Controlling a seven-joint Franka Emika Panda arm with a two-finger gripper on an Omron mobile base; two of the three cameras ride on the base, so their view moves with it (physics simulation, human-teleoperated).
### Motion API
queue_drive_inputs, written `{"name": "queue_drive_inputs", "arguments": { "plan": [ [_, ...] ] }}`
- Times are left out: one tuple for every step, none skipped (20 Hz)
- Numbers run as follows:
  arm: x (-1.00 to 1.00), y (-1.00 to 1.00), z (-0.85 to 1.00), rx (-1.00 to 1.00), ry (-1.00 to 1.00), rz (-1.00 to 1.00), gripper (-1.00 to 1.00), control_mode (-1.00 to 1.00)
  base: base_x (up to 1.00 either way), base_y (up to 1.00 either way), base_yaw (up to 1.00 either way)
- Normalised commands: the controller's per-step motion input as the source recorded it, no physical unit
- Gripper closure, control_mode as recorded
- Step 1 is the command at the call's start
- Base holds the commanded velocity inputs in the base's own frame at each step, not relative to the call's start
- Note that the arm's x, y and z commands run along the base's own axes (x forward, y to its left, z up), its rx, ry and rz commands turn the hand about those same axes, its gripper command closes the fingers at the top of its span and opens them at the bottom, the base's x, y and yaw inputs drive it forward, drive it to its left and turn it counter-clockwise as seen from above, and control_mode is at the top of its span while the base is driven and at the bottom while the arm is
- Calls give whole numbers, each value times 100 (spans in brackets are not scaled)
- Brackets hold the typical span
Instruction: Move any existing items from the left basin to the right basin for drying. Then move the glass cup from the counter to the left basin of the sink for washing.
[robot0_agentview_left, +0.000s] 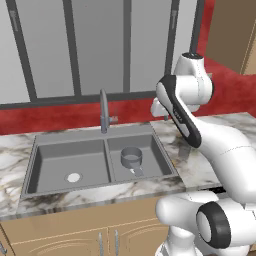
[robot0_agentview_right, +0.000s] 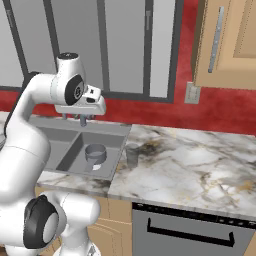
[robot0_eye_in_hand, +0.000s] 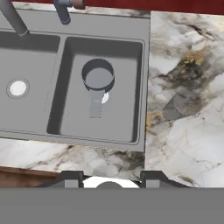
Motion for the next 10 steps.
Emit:
{"name": "queue_drive_inputs", "arguments": {
  "plan": [
    [0, -1, 0, 0, 0, 0, -100, -100, 0, 0, 0],
    [0, -16, 0, 0, -1, 0, -100, -100, 0, 0, 0],
    [0, -12, 0, 0, 0, 0, -100, -100, 0, 0, 0],
    [0, -24, -3, 0, 0, -1, -100, -100, 0, 0, 0],
    [0, -56, -11, 2, 0, -8, -100, -100, 0, 0, 0],
    [0, -60, -10, 1, 0, -9, -100, -100, 0, 0, 0],
    [0, -64, -19, 0, 0, -12, -100, -100, 0, 0, 0],
    [-4, -61, -31, -1, 0, -9, -100, -100, 0, 0, 0],
    [0, -71, -24, 0, 0, -8, -100, -100, 0, 0, 0],
    [0, -74, -30, -3, 0, -11, -100, -100, 0, 0, 0]
  ]
}}
